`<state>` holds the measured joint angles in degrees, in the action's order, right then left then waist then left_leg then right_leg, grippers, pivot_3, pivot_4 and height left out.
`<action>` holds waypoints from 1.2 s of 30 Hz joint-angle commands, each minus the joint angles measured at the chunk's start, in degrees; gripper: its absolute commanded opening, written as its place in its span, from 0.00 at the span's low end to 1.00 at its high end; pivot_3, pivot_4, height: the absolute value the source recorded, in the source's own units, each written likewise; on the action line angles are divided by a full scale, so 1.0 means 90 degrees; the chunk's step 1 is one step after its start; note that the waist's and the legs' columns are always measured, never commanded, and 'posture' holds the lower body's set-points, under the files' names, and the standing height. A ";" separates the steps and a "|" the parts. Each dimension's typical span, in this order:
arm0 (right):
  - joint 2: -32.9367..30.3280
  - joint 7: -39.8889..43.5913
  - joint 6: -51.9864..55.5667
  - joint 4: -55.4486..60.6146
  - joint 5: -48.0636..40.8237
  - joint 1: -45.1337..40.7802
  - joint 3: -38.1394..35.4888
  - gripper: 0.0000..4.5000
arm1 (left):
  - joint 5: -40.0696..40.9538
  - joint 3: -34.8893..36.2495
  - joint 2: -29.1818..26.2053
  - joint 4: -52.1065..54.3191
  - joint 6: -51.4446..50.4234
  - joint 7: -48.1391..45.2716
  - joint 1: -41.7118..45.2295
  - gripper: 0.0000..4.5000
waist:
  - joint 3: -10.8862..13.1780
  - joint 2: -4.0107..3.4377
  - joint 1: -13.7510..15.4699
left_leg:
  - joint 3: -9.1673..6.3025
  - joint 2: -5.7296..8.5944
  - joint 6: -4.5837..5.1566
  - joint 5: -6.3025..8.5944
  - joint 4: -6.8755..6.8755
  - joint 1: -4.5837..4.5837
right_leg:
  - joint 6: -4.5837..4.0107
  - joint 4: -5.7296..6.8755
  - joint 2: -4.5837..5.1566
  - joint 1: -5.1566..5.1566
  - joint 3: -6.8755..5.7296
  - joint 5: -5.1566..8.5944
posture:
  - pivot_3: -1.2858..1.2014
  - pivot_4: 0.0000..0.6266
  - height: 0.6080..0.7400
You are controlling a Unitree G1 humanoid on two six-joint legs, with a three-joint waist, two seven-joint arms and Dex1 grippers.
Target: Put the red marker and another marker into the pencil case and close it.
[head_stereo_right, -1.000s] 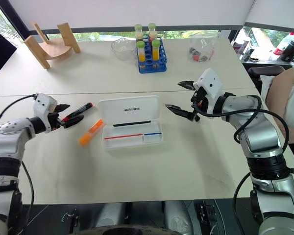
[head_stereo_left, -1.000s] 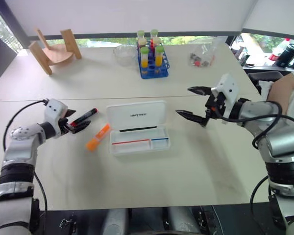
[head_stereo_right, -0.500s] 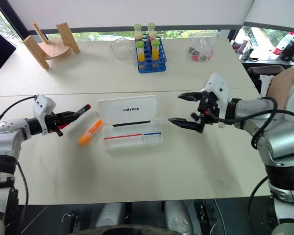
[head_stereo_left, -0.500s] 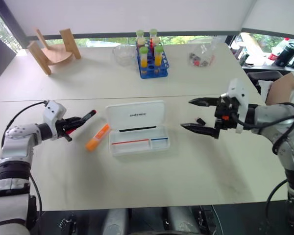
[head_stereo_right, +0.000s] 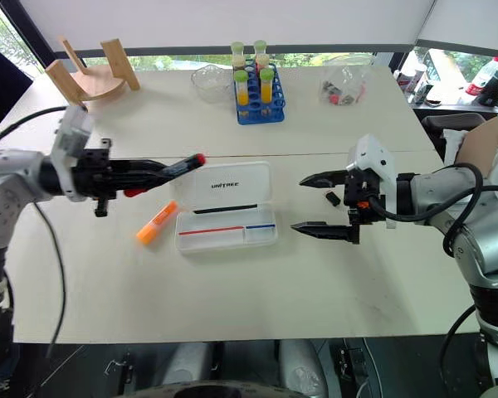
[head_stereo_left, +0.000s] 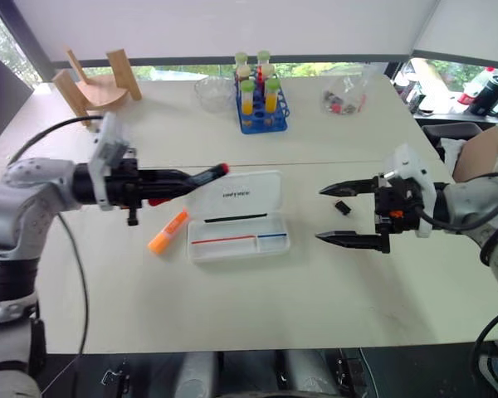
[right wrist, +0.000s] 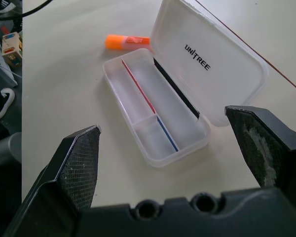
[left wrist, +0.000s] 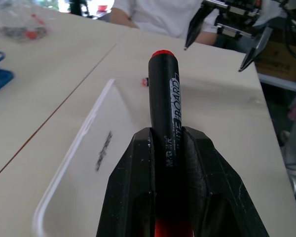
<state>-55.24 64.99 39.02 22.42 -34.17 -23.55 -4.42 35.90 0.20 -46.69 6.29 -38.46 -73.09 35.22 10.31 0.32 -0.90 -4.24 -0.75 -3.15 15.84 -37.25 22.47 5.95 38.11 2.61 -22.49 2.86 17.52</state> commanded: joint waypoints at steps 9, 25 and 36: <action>-0.0081 -0.0393 0.0001 0.0473 -0.0063 0.0239 -0.0339 1.00 | -0.2437 -0.1923 0.1215 -0.1652 0.2116 0.0256 0.0716 0.06 | 0.0001 0.0002 0.0014 | 0.0000 0.0001 0.0000 0.0000 -0.0002 0.0004 | -0.0001 -0.0001 -0.0004 -0.0005 0.0002 0.0000 | 0.52 0.24 1.00; -0.0032 -0.0556 -0.0014 0.0487 -0.0059 0.0222 -0.0252 1.00 | -0.0819 -0.0021 0.0914 0.0081 0.0023 0.0653 -0.0136 0.99 | 0.0002 0.0002 -0.0035 | -0.0007 -0.0003 0.0000 0.0000 0.0002 0.0006 | 0.0000 -0.0001 -0.0004 -0.0008 0.0002 0.0000 | 0.52 0.24 1.00; 0.0076 -0.0521 -0.0094 0.0313 -0.0004 0.0070 -0.0077 1.00 | -0.0397 0.2556 0.0280 0.1544 -0.0899 0.2773 -0.2828 0.99 | 0.0002 0.0002 0.0038 | -0.0016 -0.0003 -0.0001 0.0000 0.0001 -0.0005 | 0.0000 -0.0003 0.0009 0.0007 0.0001 0.0000 | 0.52 0.24 1.00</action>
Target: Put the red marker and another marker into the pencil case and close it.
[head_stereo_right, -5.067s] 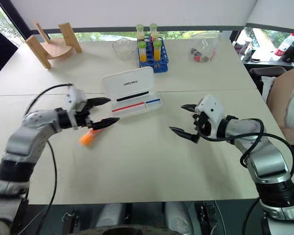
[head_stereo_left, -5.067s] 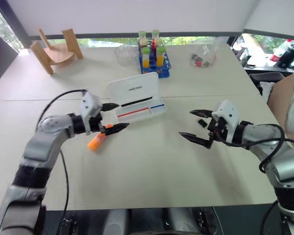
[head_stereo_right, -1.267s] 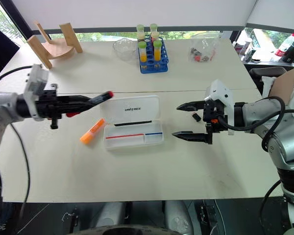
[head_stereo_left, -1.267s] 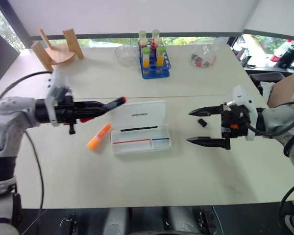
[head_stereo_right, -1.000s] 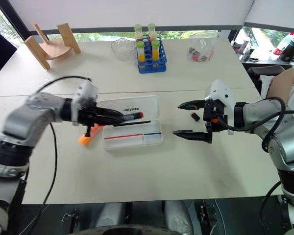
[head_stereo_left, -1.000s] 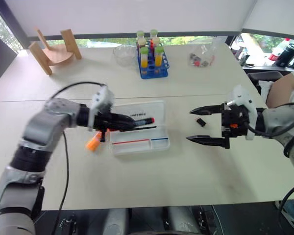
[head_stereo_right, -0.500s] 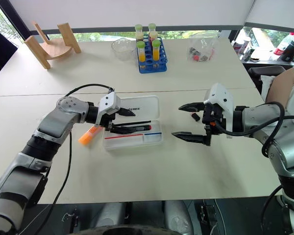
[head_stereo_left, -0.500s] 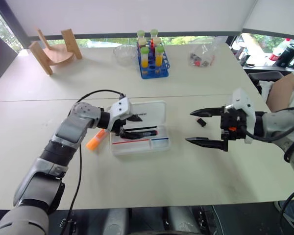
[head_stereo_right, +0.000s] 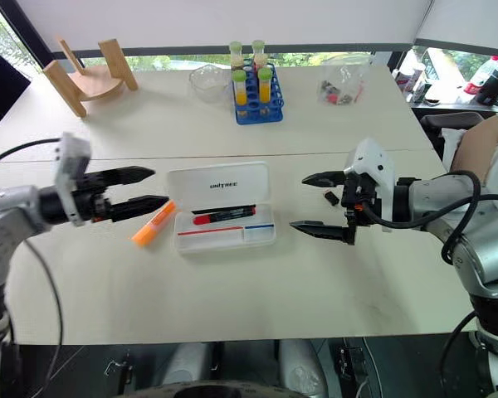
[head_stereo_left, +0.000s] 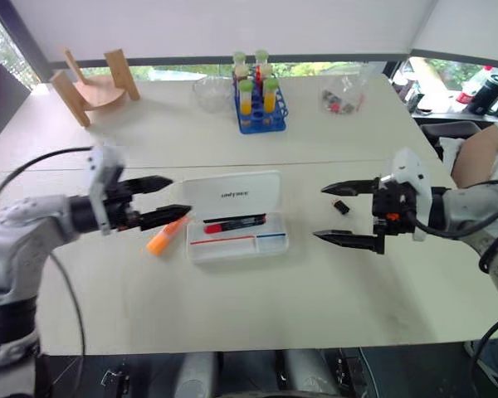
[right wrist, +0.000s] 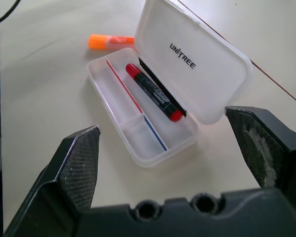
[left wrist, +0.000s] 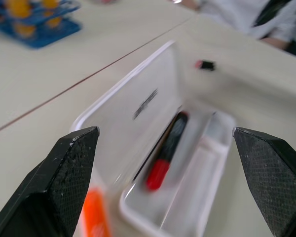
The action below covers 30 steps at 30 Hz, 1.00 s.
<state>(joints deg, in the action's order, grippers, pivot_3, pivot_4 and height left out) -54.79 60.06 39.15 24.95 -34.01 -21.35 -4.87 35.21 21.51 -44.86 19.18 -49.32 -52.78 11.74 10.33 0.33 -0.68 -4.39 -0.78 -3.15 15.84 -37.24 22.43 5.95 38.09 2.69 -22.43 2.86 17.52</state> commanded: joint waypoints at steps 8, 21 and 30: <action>0.0062 0.0119 -0.0206 -0.0201 0.0064 -0.0481 0.0202 1.00 | -0.1005 -0.0766 0.1004 -0.0520 0.1257 0.1237 -0.0736 0.99 | 0.0000 0.0006 0.0004 | 0.0006 0.0005 -0.0008 -0.0004 0.0003 -0.0001 | -0.0001 -0.0003 0.0001 0.0002 -0.0004 -0.0001 | 0.52 0.24 1.00; 0.0041 0.0073 -0.0171 -0.0157 0.0109 -0.0499 0.0173 1.00 | -0.1847 -0.1340 0.0964 -0.1437 0.2106 0.1395 -0.0748 0.23 | 0.0000 0.0004 -0.0011 | 0.0008 0.0004 -0.0008 -0.0004 0.0007 -0.0001 | -0.0001 -0.0003 0.0000 -0.0001 -0.0003 -0.0001 | 0.52 0.24 1.00; 0.0050 0.0117 -0.0257 -0.0246 0.0170 -0.0536 0.0213 1.00 | -0.0244 0.0443 0.0492 -0.0378 0.1463 0.1139 -0.0663 0.20 | 0.0002 0.0007 -0.0016 | 0.0003 -0.0005 -0.0008 -0.0004 0.0009 0.0001 | -0.0002 -0.0002 -0.0004 -0.0005 -0.0005 -0.0001 | 0.52 0.24 1.00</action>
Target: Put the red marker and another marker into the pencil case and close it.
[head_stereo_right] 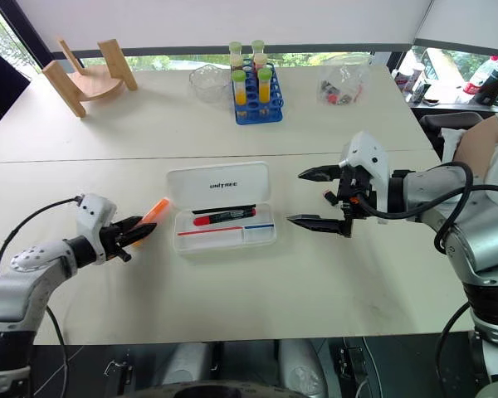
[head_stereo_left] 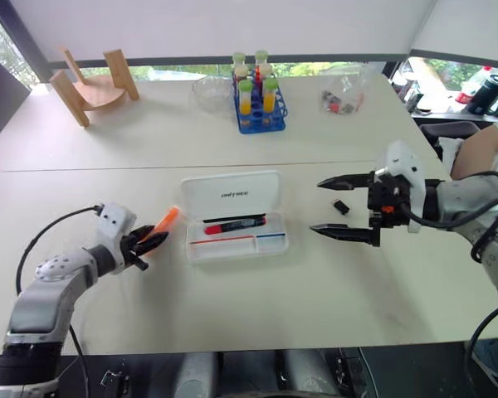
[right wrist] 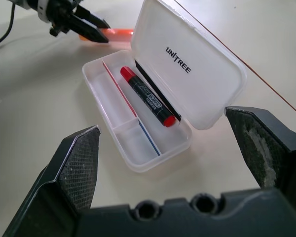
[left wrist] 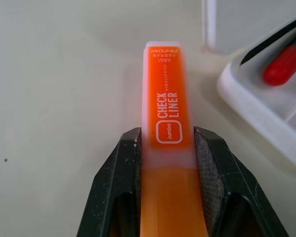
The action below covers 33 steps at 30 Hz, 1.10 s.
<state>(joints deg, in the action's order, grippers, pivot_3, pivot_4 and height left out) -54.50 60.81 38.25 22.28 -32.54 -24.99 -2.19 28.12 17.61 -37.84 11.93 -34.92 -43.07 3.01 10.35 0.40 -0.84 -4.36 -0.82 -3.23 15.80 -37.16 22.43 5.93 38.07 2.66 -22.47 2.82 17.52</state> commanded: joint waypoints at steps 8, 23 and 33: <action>0.0050 0.0087 -0.0210 -0.0090 0.0069 -0.0293 0.0006 1.00 | 0.2321 0.1065 -0.0834 0.1239 -0.1136 -0.0212 0.1506 0.20 | 0.0002 0.0004 0.0009 | 0.0004 0.0010 -0.0003 -0.0002 -0.0003 0.0001 | 0.0002 -0.0003 0.0010 0.0006 -0.0001 0.0000 | 0.52 0.24 1.00; -0.0211 0.0256 0.0261 0.0432 -0.0466 -0.0027 -0.0338 1.00 | -0.0151 -0.2865 -0.1298 0.0375 0.0693 -0.2666 0.1916 0.20 | 0.0011 -0.0010 -0.0007 | 0.0014 0.0006 -0.0006 -0.0003 0.0006 0.0001 | -0.0001 -0.0003 -0.0006 -0.0005 0.0008 0.0001 | 0.52 0.24 1.00; -0.0307 0.0461 0.0233 0.0608 -0.0561 0.0168 -0.0278 1.00 | -0.0879 -0.3260 -0.1128 -0.0110 0.1130 -0.2886 0.2075 0.20 | 0.0013 -0.0008 -0.0013 | 0.0014 0.0006 -0.0005 -0.0003 0.0003 0.0002 | 0.0000 -0.0003 -0.0006 -0.0004 0.0007 0.0001 | 0.52 0.24 1.00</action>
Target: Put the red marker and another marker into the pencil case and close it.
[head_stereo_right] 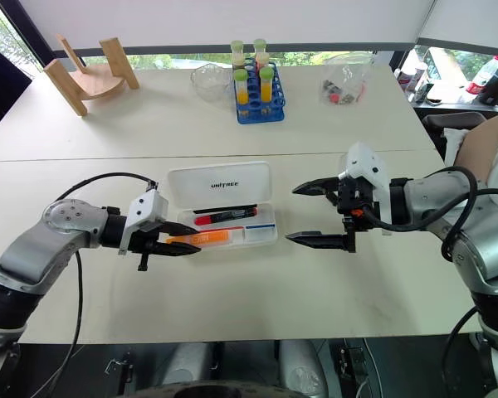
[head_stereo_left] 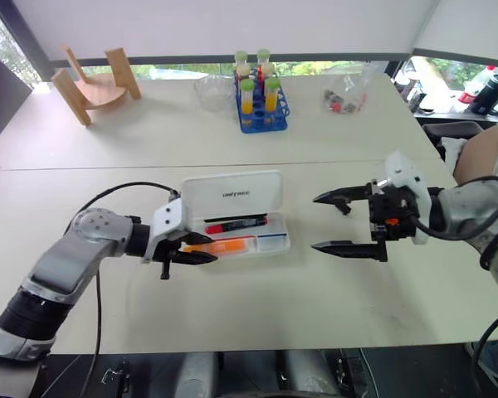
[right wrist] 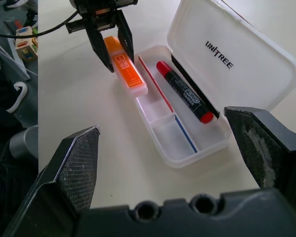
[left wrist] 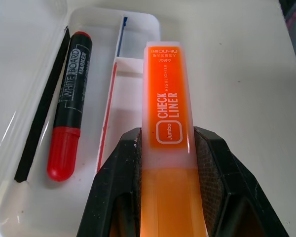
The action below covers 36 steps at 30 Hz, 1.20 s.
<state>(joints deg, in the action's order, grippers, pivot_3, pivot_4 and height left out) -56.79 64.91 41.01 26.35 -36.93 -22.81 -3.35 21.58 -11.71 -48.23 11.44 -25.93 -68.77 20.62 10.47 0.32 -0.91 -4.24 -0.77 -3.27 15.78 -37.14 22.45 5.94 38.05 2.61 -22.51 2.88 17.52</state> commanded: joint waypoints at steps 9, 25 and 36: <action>-0.0006 -0.0062 -0.0101 0.0134 -0.0039 -0.0129 -0.0091 1.00 | -0.0422 0.0015 0.0352 -0.0380 0.0166 0.0131 0.0236 0.50 | 0.0001 0.0000 0.0010 | -0.0001 0.0000 0.0000 0.0000 0.0000 0.0001 | 0.0000 0.0001 0.0000 0.0000 -0.0001 0.0000 | 0.52 0.24 1.00; 0.0363 -0.1119 -0.0509 -0.1426 0.1336 -0.0109 0.0252 1.00 | 0.1658 0.3088 -0.0174 0.1647 -0.1648 0.0969 -0.1377 0.97 | 0.0005 0.0005 -0.0037 | -0.0003 -0.0005 0.0000 0.0000 0.0001 0.0000 | 0.0000 0.0003 0.0005 -0.0003 0.0001 0.0000 | 0.52 0.24 1.00; 0.0975 -0.1517 -0.0477 -0.2346 0.1895 -0.0411 0.0550 1.00 | 0.1361 0.3896 -0.0140 0.2216 -0.1432 0.1780 -0.2953 0.97 | 0.0012 0.0005 0.0025 | 0.0001 -0.0001 -0.0004 -0.0002 -0.0002 -0.0002 | -0.0001 0.0002 0.0009 0.0003 0.0002 0.0000 | 0.52 0.24 1.00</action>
<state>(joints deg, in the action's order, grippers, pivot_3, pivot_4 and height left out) -48.20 51.03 37.84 4.59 -20.28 -24.98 2.11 37.85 25.78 -49.57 32.27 -42.29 -55.02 -6.51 10.57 0.37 -0.68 -4.22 -0.76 -3.31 15.76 -37.15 22.42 5.93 38.06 2.69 -22.47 2.90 17.52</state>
